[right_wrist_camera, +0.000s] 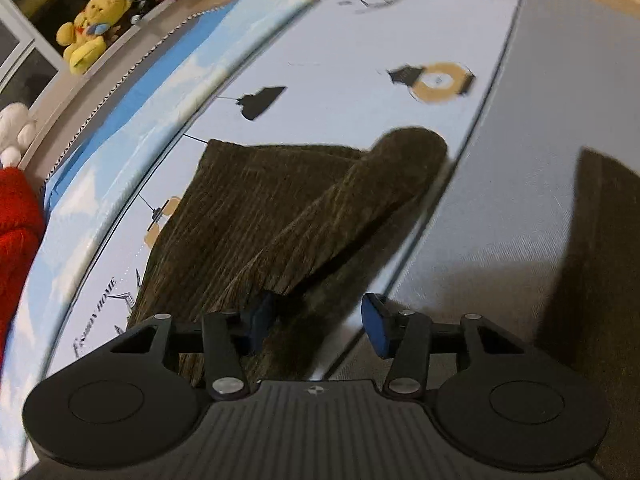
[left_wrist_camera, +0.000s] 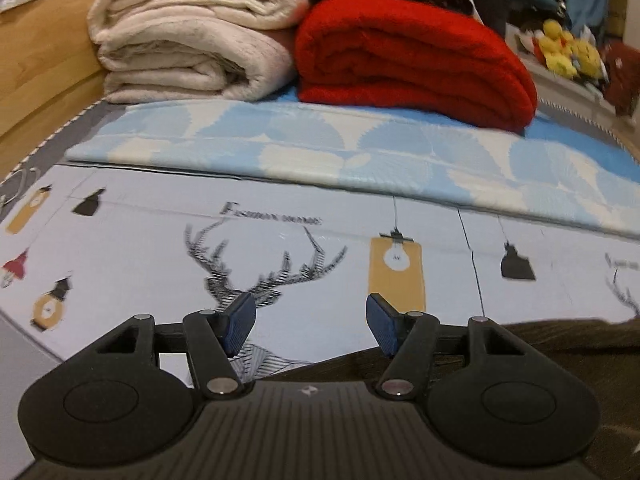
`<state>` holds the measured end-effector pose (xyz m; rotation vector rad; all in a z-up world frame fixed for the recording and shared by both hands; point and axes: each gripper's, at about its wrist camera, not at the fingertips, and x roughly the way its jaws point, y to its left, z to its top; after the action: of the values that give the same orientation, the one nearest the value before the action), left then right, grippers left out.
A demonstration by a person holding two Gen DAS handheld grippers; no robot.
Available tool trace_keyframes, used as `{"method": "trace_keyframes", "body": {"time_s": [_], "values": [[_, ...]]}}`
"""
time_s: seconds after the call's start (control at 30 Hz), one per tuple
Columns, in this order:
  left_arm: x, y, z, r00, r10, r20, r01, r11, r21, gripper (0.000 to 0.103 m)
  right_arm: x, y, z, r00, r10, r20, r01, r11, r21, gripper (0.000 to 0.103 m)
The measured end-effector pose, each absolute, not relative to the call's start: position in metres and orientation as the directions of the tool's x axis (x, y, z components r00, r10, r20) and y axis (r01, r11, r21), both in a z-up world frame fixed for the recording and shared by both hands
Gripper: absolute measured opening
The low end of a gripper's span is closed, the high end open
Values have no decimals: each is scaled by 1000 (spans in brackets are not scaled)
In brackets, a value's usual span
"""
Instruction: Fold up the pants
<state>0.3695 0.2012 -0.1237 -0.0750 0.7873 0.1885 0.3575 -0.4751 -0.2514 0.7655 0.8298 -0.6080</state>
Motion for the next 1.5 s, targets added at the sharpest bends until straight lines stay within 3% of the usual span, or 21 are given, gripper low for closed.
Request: {"method": "trace_keyframes", "body": {"time_s": [0.03,0.17,0.33,0.4,0.5,0.53,0.6,0.67,0.8,0.9,0.93,1.07,1.2,1.23,1.3,1.33,1.37,1.4,1.43,1.5], "values": [[362,208,-114,680,156,-716,-231,973,-8,68,357,-477,-251,526,-193,-828,743,578,337,6],[329,241,-78,601,186,-778,-407,909,-96,65,333,-488,-234,527,-213,-823,775,519,362,5],[295,249,-68,611,148,-778,-397,907,-139,65,283,-505,-204,408,-361,-839,862,455,223,5],[295,248,-84,591,114,-798,-360,923,-134,65,263,-518,-214,327,-352,-877,896,410,170,6],[305,254,-111,535,46,-844,-318,936,-151,66,243,-530,-217,297,-342,-892,914,373,162,19],[308,257,-118,530,39,-847,-304,941,-147,66,241,-530,-210,300,-381,-874,914,378,149,27],[317,262,-133,508,63,-859,-302,947,-109,67,244,-524,-194,322,-460,-827,902,414,121,31],[325,267,-148,477,61,-877,-318,942,-108,73,251,-518,-179,423,-482,-767,863,473,179,41],[336,269,-166,451,53,-891,-314,944,-103,81,294,-510,-181,645,-265,-717,685,616,389,57],[346,265,-174,451,56,-891,-289,953,-86,83,337,-498,-203,665,-130,-736,620,645,447,64],[349,263,-177,446,54,-893,-280,957,-82,83,349,-492,-211,650,-117,-751,625,645,440,68],[360,258,-192,424,65,-903,-236,971,-41,83,390,-480,-244,583,-98,-807,668,623,407,69],[367,257,-204,417,56,-907,-214,976,-38,82,426,-458,-249,505,-217,-835,683,692,233,80],[368,256,-206,417,51,-907,-201,979,-37,74,434,-450,-251,476,-253,-843,673,721,164,80],[373,250,-208,424,48,-904,-157,987,-21,65,443,-432,-257,410,-351,-842,635,772,-13,67],[374,247,-208,430,57,-901,-136,991,-2,55,444,-427,-258,410,-383,-828,626,778,-50,59],[376,244,-206,439,59,-896,-115,993,9,46,443,-426,-258,411,-406,-816,629,774,-68,36],[378,242,-203,451,52,-891,-93,996,11,39,444,-427,-257,399,-433,-809,640,763,-93,21],[379,241,-198,467,50,-883,-79,997,14,35,446,-430,-255,391,-446,-805,660,745,-93,12],[379,244,-187,532,52,-845,-86,996,7,30,442,-441,-243,471,-424,-773,723,688,64,11]]}}
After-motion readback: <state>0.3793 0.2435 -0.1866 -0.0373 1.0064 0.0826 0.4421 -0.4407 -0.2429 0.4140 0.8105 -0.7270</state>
